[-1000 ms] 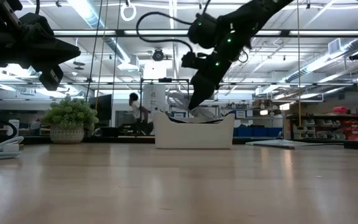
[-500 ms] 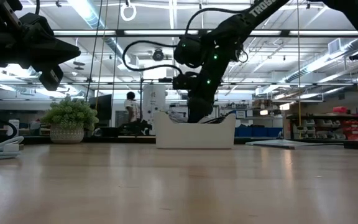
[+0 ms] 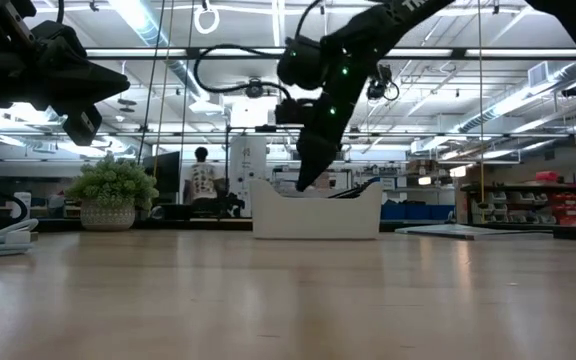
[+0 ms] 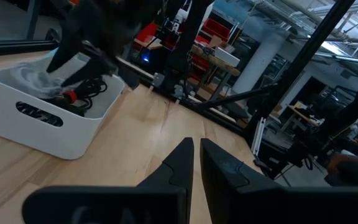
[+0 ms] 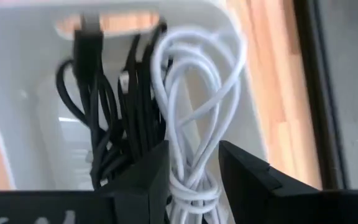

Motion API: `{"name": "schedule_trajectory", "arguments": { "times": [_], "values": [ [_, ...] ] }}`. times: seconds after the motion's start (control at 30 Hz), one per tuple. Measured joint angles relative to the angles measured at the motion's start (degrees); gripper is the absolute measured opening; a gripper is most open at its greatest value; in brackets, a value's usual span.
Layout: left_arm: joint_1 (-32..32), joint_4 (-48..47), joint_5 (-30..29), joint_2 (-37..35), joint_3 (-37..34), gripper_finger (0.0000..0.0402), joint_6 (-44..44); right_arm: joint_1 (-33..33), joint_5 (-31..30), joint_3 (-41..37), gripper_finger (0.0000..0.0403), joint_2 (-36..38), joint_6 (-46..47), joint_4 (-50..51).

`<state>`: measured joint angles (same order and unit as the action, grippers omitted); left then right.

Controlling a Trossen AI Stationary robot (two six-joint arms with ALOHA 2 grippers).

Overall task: Pick and place USB-C Cables
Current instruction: Put the white charger cable into the bin, then put the blue charger cable into the bin

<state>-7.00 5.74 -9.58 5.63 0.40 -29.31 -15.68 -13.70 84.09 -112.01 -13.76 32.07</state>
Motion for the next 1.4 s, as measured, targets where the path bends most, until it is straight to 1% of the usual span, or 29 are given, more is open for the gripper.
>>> {"name": "schedule_trajectory", "arguments": {
  "times": [0.17, 0.23, 0.37, 0.47, 0.63, 0.83, 0.97, 1.07, 1.13, 1.3, 1.4],
  "values": [
    [-0.01, 0.02, -0.01, -0.02, -0.02, 0.0036, -0.01, 1.17, -0.45, 4.94, 0.0149, 0.02, 1.15, 6.77],
    [0.00, -0.03, 0.00, 0.00, 0.00, 0.0036, -0.01, 2.07, -1.16, 7.29, 0.0149, 0.02, 3.06, 9.60],
    [0.00, -0.02, -0.02, -0.01, -0.01, 0.0036, -0.01, 4.96, -1.63, 11.34, 0.0149, 0.04, 7.38, 14.19],
    [0.01, -0.01, -0.01, -0.02, 0.00, 0.0036, -0.01, 7.98, -2.02, 13.49, 0.0148, 0.55, 8.88, 17.79],
    [-0.01, 0.02, 0.00, 0.00, 0.00, 0.0036, 0.00, 12.92, -6.29, 14.17, 0.0148, 3.69, 11.46, 23.84],
    [0.00, -0.06, -0.01, -0.01, -0.01, 0.0036, -0.01, 18.97, -12.32, 14.06, 0.0148, 9.58, 19.24, 30.96],
    [0.01, -0.07, 0.00, -0.01, 0.00, 0.0036, -0.01, 23.78, -18.01, 10.24, 0.0148, 14.58, 22.06, 29.68],
    [0.01, -0.06, 0.00, -0.02, -0.02, 0.0036, -0.01, 27.23, -22.78, 4.91, 0.0148, 18.79, 24.39, 27.42],
    [0.01, -0.06, 0.00, 0.00, 0.00, 0.0036, -0.01, 29.31, -25.46, 0.72, 0.0148, 21.83, 24.82, 23.94],
    [0.00, -0.01, -0.02, -0.02, 0.00, 0.0036, -0.01, 33.30, -28.75, -10.37, 0.0148, 30.32, 23.35, 14.14],
    [0.00, 0.00, -0.02, -0.01, 0.00, 0.0036, -0.01, 35.03, -29.56, -16.67, 0.0148, 35.99, 21.16, 8.48]
  ]
}}
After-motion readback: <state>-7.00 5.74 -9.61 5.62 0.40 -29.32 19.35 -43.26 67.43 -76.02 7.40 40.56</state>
